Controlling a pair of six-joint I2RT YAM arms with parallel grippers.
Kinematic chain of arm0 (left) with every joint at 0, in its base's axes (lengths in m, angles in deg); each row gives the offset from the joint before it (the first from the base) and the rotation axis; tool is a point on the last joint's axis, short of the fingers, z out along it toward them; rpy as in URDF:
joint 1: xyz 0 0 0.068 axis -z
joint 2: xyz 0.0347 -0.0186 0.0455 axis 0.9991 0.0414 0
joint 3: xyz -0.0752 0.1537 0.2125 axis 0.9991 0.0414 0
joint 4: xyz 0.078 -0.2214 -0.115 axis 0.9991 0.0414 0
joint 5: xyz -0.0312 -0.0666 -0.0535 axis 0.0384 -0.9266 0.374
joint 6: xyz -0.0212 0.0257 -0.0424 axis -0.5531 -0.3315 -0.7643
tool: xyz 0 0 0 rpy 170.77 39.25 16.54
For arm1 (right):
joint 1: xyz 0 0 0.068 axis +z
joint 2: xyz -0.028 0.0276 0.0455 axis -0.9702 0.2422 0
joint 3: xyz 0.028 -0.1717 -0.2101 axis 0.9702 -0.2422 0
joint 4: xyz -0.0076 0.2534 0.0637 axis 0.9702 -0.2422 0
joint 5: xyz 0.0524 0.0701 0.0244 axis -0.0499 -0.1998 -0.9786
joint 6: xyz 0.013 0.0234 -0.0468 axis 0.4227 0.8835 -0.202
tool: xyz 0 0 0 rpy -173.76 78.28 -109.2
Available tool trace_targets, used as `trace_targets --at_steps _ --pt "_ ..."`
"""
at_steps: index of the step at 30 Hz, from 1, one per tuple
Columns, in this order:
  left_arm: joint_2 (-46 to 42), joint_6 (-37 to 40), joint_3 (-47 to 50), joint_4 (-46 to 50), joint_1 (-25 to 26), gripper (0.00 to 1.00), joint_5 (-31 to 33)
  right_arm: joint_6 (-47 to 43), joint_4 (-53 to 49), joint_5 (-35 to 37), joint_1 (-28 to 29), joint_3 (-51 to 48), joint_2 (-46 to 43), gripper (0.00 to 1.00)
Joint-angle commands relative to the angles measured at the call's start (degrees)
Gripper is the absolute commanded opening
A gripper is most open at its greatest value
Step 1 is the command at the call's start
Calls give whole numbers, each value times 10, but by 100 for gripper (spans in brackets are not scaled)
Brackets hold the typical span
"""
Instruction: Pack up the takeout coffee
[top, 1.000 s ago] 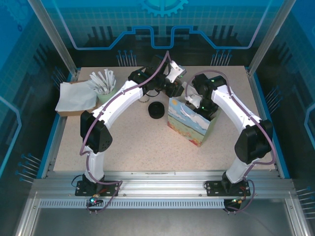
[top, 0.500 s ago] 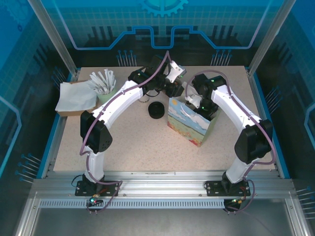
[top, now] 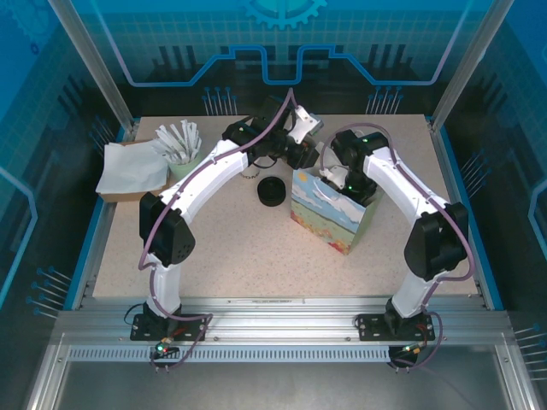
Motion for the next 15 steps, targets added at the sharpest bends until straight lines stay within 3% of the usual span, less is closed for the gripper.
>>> trace_targets --at_steps 1,15 --pt "-6 11 8 6 2 29 -11 4 4 -2 0 -10 14 34" --pt "-5 12 8 5 2 29 -11 2 9 -5 0 -20 10 33"
